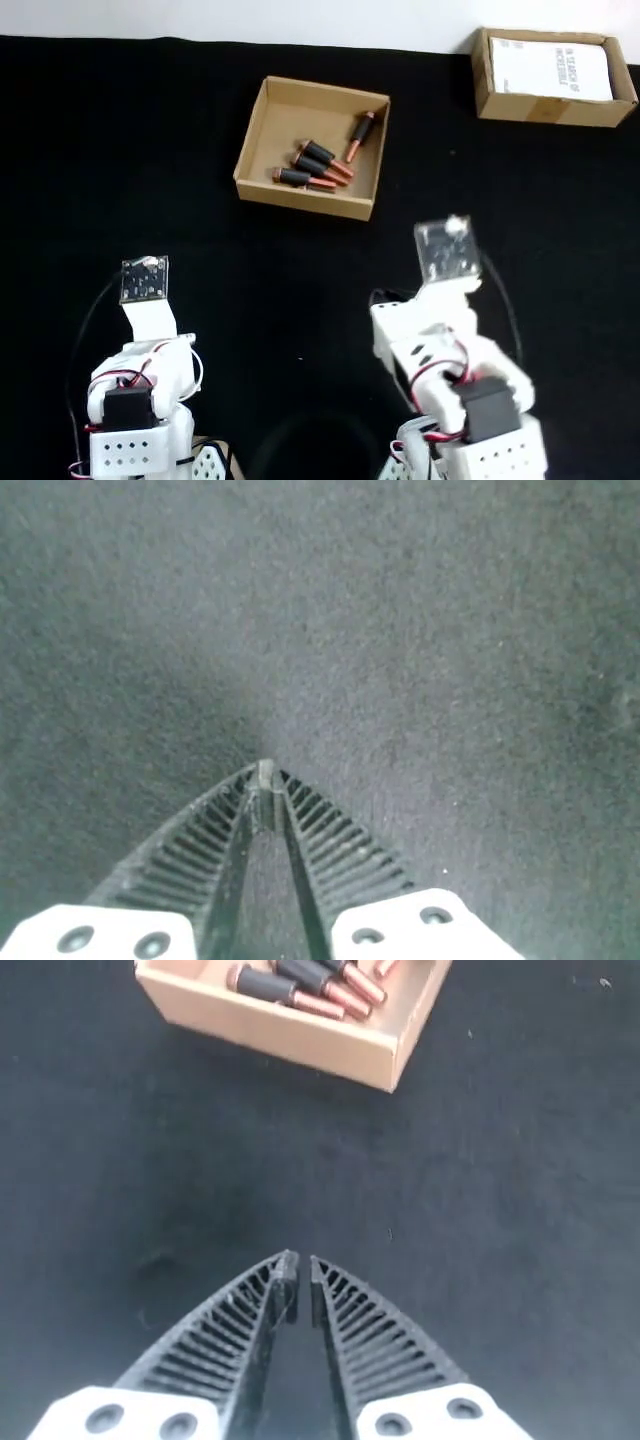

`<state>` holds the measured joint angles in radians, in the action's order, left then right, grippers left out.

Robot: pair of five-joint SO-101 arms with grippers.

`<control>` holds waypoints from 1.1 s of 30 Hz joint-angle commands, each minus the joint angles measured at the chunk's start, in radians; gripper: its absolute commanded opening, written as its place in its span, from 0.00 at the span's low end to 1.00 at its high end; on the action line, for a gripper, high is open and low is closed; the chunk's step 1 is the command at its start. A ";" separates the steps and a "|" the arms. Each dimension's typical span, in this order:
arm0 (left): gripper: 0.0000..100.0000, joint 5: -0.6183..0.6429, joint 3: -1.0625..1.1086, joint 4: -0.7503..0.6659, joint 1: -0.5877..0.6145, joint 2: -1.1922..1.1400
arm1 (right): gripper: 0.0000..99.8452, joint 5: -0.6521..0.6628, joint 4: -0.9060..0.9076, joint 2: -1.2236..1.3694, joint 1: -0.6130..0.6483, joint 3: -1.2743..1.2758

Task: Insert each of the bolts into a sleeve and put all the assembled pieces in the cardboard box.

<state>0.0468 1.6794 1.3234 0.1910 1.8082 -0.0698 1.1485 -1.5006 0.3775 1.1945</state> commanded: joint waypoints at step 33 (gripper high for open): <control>0.01 -0.003 0.016 0.006 -0.012 0.004 | 0.01 -0.008 0.096 -0.325 -0.030 0.613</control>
<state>0.0468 1.6794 1.3249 0.1910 1.8082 -0.0713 1.2390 -1.8151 0.3606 1.6686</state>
